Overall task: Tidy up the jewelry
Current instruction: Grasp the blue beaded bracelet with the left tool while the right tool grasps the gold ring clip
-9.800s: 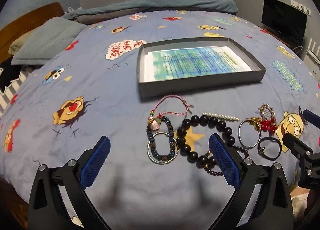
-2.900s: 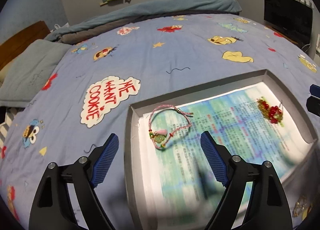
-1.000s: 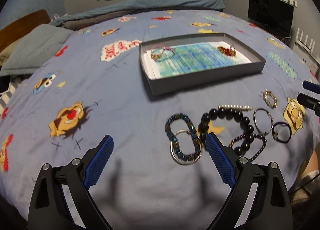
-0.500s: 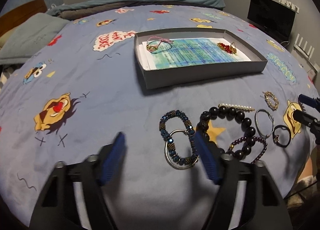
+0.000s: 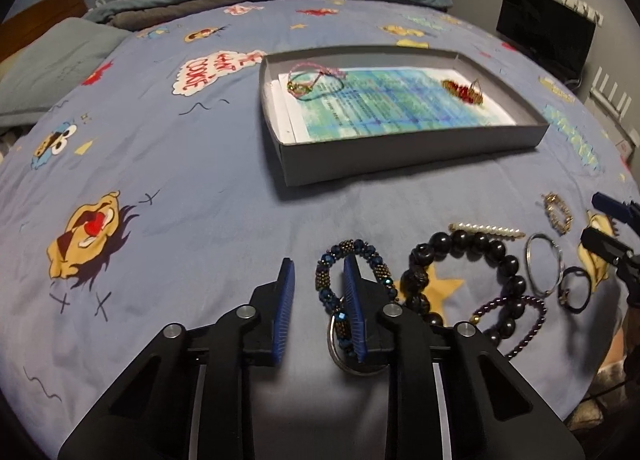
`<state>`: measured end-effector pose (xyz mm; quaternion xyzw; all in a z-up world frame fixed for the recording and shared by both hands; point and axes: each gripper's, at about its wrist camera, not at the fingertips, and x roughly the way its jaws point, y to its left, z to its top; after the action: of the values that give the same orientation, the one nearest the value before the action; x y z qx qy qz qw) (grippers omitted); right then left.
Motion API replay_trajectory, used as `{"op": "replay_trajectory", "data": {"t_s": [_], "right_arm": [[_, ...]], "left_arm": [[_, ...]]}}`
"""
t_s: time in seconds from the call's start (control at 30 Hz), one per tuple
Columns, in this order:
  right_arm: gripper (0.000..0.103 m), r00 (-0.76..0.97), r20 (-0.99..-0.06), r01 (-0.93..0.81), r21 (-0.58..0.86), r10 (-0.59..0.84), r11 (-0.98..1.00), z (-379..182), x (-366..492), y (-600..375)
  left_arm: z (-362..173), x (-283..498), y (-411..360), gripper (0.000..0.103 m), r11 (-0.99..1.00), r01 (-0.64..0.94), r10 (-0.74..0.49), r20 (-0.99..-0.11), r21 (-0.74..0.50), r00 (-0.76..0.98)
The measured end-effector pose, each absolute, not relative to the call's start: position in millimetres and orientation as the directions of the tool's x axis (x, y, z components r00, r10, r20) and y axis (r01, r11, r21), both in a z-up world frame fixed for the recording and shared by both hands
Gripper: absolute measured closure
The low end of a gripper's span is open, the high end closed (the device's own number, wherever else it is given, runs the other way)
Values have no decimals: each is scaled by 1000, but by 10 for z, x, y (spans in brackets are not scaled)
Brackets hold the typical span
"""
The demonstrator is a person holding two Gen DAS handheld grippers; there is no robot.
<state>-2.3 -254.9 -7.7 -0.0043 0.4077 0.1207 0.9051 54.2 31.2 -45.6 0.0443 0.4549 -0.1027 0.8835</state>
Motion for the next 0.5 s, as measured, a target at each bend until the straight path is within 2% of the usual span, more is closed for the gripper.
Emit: {"op": "replay_trajectory", "data": {"t_s": [0.37,0.5], "right_arm": [[24,613,-755,-261,86,233,962,-153,114,-2407],[28,603,-765,-255,86,228,963,-208,177,-2404]], "left_arm": [[-598,665,269,79,964,266,-139,-855,-1,500],[-646,699,303,79,965,261,-163,-858,-35,487]]}}
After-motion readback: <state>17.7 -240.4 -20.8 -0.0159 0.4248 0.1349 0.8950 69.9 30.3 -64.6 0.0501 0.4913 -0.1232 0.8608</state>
